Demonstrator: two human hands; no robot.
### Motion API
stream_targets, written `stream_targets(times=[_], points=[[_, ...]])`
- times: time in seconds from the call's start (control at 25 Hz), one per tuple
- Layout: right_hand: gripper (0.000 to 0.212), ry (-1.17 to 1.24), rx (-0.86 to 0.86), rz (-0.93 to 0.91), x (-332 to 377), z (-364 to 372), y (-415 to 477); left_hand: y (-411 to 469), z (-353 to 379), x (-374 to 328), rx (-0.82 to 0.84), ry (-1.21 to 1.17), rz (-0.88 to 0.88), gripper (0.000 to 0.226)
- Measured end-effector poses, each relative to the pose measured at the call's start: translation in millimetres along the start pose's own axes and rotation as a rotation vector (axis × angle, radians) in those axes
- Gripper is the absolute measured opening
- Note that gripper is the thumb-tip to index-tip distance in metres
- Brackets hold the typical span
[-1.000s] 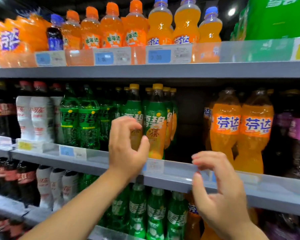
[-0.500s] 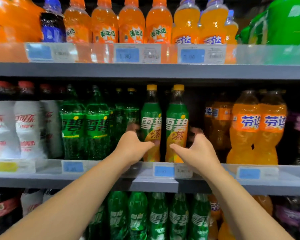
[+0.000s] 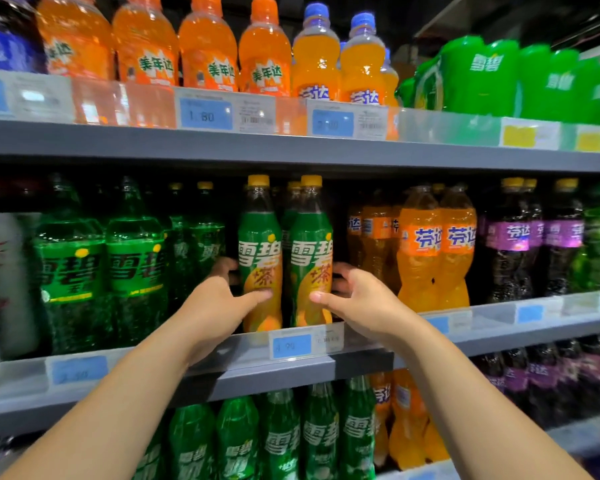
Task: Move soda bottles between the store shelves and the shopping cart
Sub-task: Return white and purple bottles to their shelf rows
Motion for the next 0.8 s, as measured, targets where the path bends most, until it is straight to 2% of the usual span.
stream_targets(times=[0.28, 0.44, 0.64, 0.8], points=[[0.044, -0.083, -0.080, -0.041, 5.4, -5.4, -4.3, -5.0, 3.4, -4.2, 0.058, -0.006, 0.052, 0.063], [0.049, -0.073, -0.065, -0.055, 5.9, -5.4, -4.3, -9.0, -0.3, -5.5, -0.016, 0.069, 0.056, 0.067], [0.041, -0.111, -0.084, -0.059, 5.9, -3.4, -5.3, -11.6, 1.3, -7.3, -0.076, 0.177, 0.049, 0.070], [0.047, -0.163, -0.128, -0.107, 9.3, -0.2, -8.7, -13.4, 2.2, -6.9, -0.086, 0.166, 0.057, 0.075]])
Point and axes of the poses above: each hand's wrist, its own y-axis towards the middle knuckle, its own z-axis out of the palm, x = y × z, the point moved 8 cm from there along y, towards the middle knuckle, and after that the axes turned 4 degrees about -z, right-handed, at the moved point
